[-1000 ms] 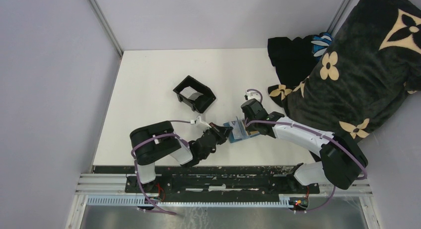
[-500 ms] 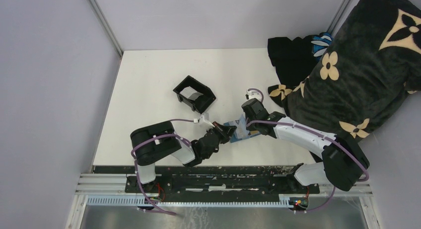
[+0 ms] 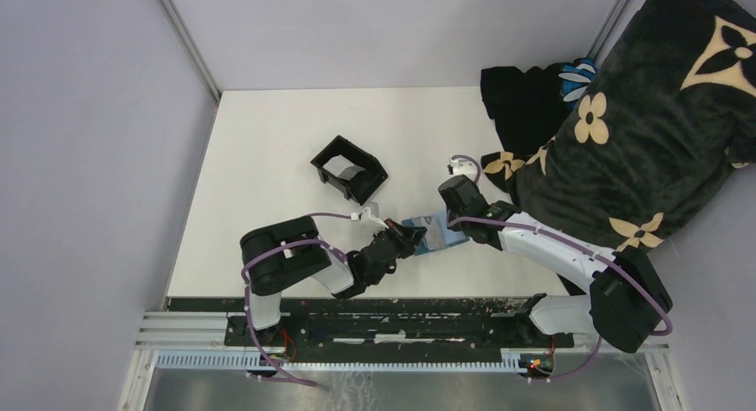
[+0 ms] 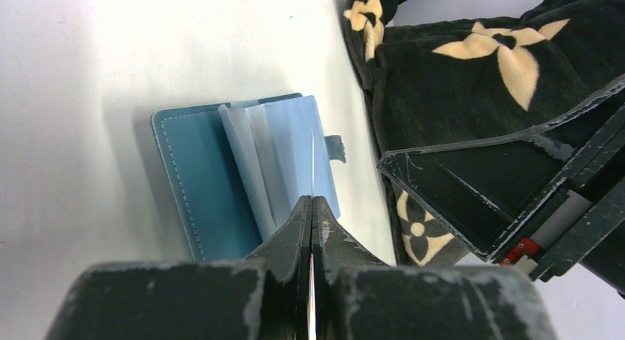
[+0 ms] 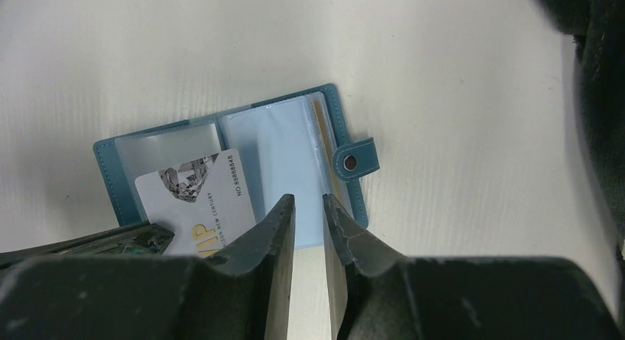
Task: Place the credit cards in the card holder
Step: Turn over the card slot in the card holder.
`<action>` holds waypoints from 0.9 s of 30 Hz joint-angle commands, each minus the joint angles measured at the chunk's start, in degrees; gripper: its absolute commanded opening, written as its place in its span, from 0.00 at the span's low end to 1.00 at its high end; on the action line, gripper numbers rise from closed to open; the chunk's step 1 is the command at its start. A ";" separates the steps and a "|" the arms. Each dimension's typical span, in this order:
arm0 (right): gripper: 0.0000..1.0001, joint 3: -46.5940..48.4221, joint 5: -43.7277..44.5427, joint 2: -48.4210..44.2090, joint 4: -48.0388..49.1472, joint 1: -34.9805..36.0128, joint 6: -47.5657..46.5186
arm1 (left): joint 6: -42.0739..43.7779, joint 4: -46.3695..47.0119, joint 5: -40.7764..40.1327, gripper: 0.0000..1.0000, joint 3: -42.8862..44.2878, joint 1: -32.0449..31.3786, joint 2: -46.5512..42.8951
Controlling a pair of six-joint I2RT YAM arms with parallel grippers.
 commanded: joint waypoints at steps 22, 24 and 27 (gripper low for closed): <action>0.11 2.07 -2.41 9.47 5.43 -0.22 0.75 | 2.80 5.05 -6.73 0.03 -1.73 -0.21 0.24; 0.10 1.92 -2.20 9.85 5.49 -0.35 1.04 | 2.02 5.58 -7.01 0.03 -1.60 -0.21 1.05; 0.10 1.48 -2.26 10.24 5.78 -0.78 1.40 | 0.45 6.45 -7.38 0.03 -1.47 -0.16 2.11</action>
